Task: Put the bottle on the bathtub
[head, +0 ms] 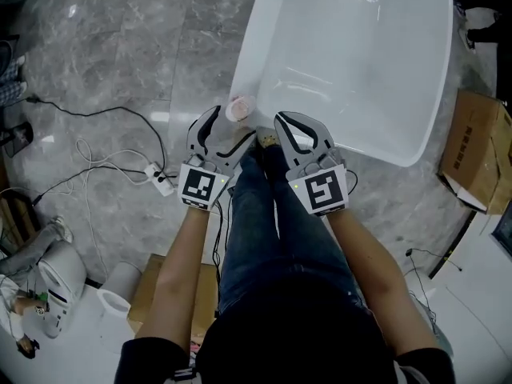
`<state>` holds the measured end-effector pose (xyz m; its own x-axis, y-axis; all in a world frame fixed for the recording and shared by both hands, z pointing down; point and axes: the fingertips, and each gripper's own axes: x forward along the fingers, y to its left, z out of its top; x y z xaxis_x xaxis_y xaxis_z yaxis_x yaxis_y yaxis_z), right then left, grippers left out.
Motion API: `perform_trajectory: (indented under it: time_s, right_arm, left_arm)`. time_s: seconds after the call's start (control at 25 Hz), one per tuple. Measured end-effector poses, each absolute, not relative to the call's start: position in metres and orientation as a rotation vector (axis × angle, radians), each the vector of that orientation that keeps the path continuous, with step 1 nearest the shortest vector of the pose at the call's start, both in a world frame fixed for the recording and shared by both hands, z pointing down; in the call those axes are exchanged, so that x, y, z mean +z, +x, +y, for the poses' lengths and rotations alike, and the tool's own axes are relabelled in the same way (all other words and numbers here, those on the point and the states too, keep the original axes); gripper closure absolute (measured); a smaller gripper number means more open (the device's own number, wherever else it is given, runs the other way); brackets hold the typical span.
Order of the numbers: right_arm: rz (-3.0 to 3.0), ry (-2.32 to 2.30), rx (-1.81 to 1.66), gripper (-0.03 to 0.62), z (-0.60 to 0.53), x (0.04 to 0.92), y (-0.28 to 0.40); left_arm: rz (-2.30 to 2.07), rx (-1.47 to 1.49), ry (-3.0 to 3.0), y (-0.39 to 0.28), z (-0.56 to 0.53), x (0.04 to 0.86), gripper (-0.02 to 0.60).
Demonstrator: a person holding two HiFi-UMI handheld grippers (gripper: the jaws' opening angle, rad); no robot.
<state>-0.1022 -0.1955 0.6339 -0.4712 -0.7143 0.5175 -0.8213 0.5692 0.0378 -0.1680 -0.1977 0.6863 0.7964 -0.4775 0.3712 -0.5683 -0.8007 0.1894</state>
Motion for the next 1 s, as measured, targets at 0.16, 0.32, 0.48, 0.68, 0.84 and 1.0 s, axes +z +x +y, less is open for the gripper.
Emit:
perform_trajectory:
  time_s: [0.16, 0.32, 0.48, 0.68, 0.84, 1.0]
  right_arm:
    - [-2.340, 1.300, 0.345, 0.565, -0.186, 0.603, -0.104]
    - [-2.373, 1.349, 0.345, 0.566, -0.192, 0.563, -0.108]
    - [-2.427, 1.353, 0.281, 0.566, -0.201, 0.511, -0.119]
    - [-2.465, 1.354, 0.183, 0.566, -0.208, 0.452, -0.120]
    - [-2.490, 1.411, 0.102, 0.566, -0.215, 0.402, -0.112]
    - [-2.539, 1.487, 0.012, 0.566, -0.216, 0.340, -0.104]
  left_arm:
    - [-0.988, 0.415, 2.587, -0.202, -0.177, 0.642, 0.235]
    - [-1.222, 0.353, 2.569, -0.227, -0.179, 0.582, 0.477]
    - [-1.388, 0.395, 2.546, -0.243, -0.189, 0.527, 0.554]
    - [-1.576, 0.343, 2.492, -0.253, -0.197, 0.457, 0.558]
    - [-1.688, 0.264, 2.504, -0.257, -0.193, 0.395, 0.558]
    - [-1.807, 0.148, 2.538, -0.260, -0.185, 0.323, 0.558]
